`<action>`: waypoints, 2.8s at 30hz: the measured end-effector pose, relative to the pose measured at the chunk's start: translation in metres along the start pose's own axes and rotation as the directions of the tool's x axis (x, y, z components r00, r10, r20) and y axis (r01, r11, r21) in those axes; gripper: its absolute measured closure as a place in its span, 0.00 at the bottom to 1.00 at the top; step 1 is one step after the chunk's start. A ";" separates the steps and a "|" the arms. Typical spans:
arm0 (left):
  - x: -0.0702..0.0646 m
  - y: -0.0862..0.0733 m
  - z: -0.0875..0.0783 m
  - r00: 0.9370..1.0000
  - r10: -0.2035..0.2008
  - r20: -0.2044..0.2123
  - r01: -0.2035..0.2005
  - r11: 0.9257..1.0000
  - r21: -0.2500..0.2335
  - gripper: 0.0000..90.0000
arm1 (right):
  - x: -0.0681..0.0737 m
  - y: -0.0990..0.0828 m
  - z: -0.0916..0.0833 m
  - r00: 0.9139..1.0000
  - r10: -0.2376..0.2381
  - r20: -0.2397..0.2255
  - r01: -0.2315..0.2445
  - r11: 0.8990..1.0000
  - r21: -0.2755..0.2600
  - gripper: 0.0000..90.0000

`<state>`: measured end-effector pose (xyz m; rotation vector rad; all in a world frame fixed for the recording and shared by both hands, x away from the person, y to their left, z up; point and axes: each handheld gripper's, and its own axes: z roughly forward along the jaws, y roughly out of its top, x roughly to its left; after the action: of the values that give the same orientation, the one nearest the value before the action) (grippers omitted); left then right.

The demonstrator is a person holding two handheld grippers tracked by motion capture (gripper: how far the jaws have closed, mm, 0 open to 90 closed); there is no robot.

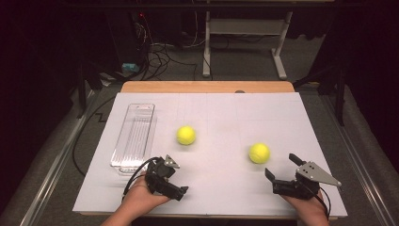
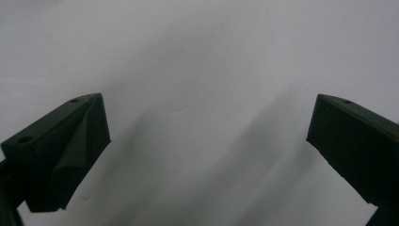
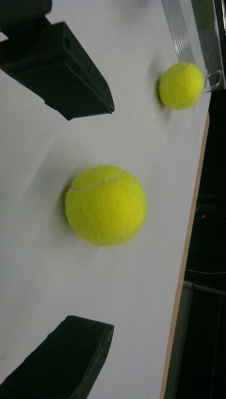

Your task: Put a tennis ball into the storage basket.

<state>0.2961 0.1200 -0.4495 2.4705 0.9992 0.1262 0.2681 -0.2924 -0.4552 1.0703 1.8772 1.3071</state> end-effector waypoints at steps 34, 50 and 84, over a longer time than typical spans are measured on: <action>0.013 0.066 -0.006 0.999 0.007 0.052 -0.024 0.939 0.343 0.01 | 0.003 0.000 -0.003 1.000 0.005 -0.021 -0.005 1.000 -0.001 0.00; 0.037 0.104 -0.011 0.999 -0.045 0.016 0.037 0.939 0.341 0.01 | 0.004 0.000 -0.003 1.000 0.003 -0.024 -0.003 1.000 -0.002 0.00; 0.099 0.157 0.026 0.983 -0.173 -0.061 0.184 0.932 0.312 0.10 | 0.004 0.000 -0.002 1.000 0.000 -0.029 0.000 1.000 -0.001 0.00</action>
<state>0.4745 0.0790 -0.4103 2.6504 1.3448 -0.0596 0.2640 -0.2902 -0.4550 1.0561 1.8975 1.3308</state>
